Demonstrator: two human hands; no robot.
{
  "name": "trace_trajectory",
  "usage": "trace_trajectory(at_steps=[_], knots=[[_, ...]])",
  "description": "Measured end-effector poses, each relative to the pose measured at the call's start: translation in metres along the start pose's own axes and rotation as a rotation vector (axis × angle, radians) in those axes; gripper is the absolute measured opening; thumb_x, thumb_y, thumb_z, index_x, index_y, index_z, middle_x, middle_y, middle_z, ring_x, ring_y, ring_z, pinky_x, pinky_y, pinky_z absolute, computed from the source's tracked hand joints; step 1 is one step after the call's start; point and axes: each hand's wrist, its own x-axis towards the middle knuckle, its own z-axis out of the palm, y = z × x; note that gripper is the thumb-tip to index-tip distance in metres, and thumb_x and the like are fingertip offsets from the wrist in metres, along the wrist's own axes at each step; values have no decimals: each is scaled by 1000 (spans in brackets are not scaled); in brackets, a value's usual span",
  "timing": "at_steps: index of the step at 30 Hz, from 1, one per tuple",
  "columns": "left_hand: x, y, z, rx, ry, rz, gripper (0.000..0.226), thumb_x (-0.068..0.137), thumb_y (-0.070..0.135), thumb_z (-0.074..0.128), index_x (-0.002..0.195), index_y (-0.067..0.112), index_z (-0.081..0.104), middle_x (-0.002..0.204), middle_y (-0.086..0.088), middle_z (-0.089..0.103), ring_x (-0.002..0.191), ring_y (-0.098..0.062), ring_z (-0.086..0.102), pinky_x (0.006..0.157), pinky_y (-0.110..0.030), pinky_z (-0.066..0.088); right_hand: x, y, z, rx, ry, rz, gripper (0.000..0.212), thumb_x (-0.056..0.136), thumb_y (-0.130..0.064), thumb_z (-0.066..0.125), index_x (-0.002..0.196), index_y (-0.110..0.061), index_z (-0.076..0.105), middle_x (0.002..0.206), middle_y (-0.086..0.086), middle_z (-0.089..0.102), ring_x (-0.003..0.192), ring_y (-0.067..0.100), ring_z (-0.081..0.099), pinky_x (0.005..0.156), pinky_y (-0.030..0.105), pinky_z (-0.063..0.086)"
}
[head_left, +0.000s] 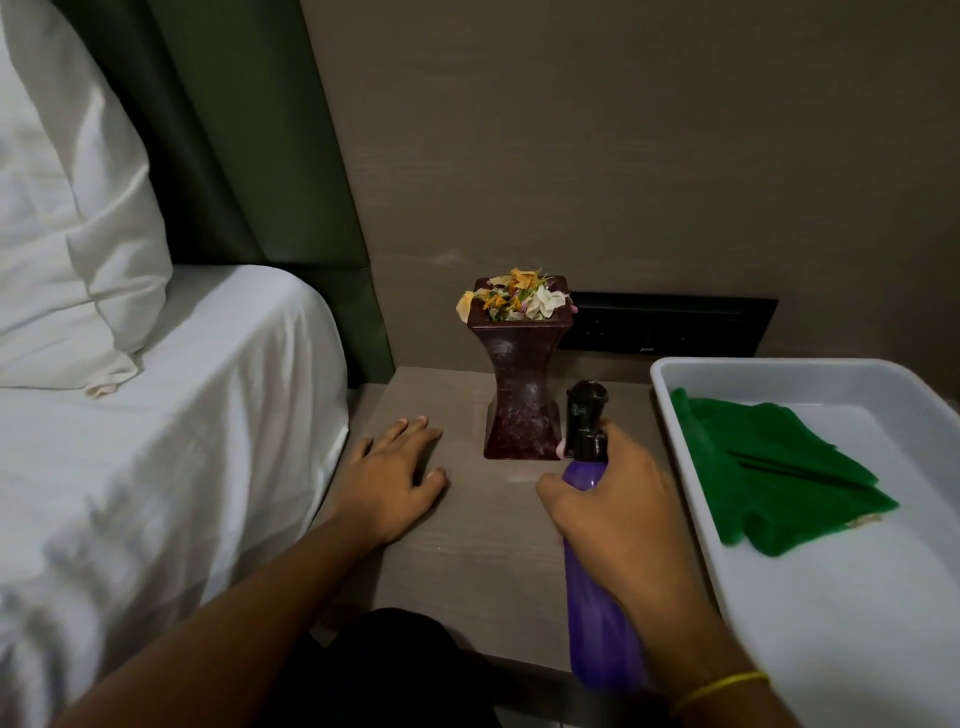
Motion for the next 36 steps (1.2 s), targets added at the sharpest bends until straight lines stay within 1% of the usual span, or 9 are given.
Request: trace_trajectory(at_steps=[4, 8, 13, 18, 22, 27, 31, 33, 36], knots=[[5, 1, -7, 1, 7, 2, 68, 93, 67, 34, 156, 40, 33, 169, 9, 30, 155, -14, 21, 124, -50, 16, -6, 4, -5, -12, -22, 49, 29, 83, -18, 76, 95, -38, 60, 82, -10, 69, 67, -7, 67, 44, 5, 43], [-2, -3, -3, 7, -17, -14, 69, 93, 67, 34, 156, 40, 33, 169, 8, 29, 155, -15, 21, 124, -51, 15, -14, 16, -2, -33, -25, 104, 33, 84, -15, 77, 88, -39, 55, 83, -9, 69, 69, 6, 66, 49, 8, 43], [2, -3, -10, 3, -5, -13, 69, 93, 66, 34, 156, 39, 33, 169, 8, 29, 155, -15, 21, 124, -51, 14, -18, 23, -2, -45, -36, 165, 21, 84, -15, 75, 98, -25, 64, 83, 4, 73, 72, 17, 69, 60, 26, 53], [0, -4, -12, -2, 0, -15, 68, 94, 65, 35, 156, 38, 34, 169, 7, 29, 155, -16, 21, 124, -52, 15, -19, 22, -4, -56, -39, 169, 36, 85, -15, 76, 81, -36, 46, 74, -13, 60, 63, 3, 58, 48, 7, 36], [-8, -2, -7, -1, -14, -25, 68, 94, 65, 34, 156, 38, 34, 169, 7, 29, 155, -15, 21, 124, -52, 16, -19, 16, -3, -46, -49, 113, 37, 85, -15, 77, 97, -41, 53, 79, -12, 65, 66, -9, 66, 45, 3, 43], [-22, -1, 3, -19, -32, -35, 69, 93, 64, 34, 156, 37, 35, 169, 7, 29, 156, -15, 20, 124, -53, 17, -14, 3, 1, 1, -13, 69, 41, 84, -22, 76, 119, -33, 59, 100, -9, 68, 83, 6, 65, 52, 4, 40], [-32, -2, 11, -15, -60, -37, 69, 93, 66, 34, 156, 38, 34, 169, 8, 28, 156, -14, 19, 125, -52, 16, -15, 1, 2, 40, 11, 46, 21, 82, -22, 78, 94, -31, 62, 83, -6, 68, 76, 12, 67, 58, 19, 49], [-32, 0, 14, -17, -62, -31, 69, 93, 66, 34, 156, 39, 34, 169, 9, 29, 156, -13, 19, 125, -51, 16, -15, -2, 2, 46, 12, 46, 26, 83, -24, 77, 104, -31, 64, 94, -5, 70, 89, 18, 68, 69, 27, 55], [-28, 2, 16, -12, -60, -16, 68, 93, 66, 35, 156, 40, 34, 169, 10, 29, 156, -13, 20, 124, -50, 17, -14, -4, -1, 42, 2, 30, 27, 82, -23, 77, 103, -34, 63, 94, -10, 71, 85, 8, 69, 61, 14, 50]])
